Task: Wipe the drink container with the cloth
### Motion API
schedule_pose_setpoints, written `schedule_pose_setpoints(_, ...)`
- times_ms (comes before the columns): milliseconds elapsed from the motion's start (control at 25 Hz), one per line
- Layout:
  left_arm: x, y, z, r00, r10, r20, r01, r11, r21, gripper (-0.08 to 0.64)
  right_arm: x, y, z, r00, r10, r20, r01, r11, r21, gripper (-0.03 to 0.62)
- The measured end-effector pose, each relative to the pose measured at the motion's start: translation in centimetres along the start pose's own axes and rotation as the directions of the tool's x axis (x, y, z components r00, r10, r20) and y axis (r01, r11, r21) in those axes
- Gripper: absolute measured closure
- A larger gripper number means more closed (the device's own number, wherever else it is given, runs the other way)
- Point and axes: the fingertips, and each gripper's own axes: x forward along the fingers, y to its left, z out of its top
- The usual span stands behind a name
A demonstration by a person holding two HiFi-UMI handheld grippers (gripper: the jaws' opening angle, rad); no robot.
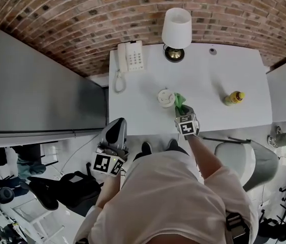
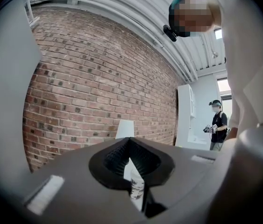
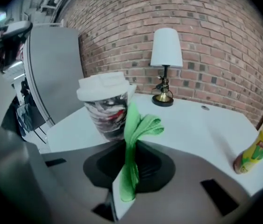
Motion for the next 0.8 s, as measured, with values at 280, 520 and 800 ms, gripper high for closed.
schedule_pose_setpoints(280,-0.7,1.0,-0.3,0.999,0.045,-0.025,-0.045,0.999,-0.005,0.551,2.8,1.2,-2.0,0.992,0.013,-0.128,-0.018,0.999,-0.037,0.538)
schedule_pose_setpoints(520,-1.4,1.6,-0.7,0.998,0.063,-0.03,-0.063,0.998,-0.013,0.551,3.8,2.2,-1.9,0.989,0.042,-0.143,-0.05,0.998,-0.048,0.538)
schedule_pose_setpoints(800,-1.1,1.7,-1.1,0.997,0.063,-0.049,-0.063,0.998,-0.009,0.551,3.2,2.2,-0.9,0.996,0.033,-0.088,-0.036,0.999,-0.027,0.538)
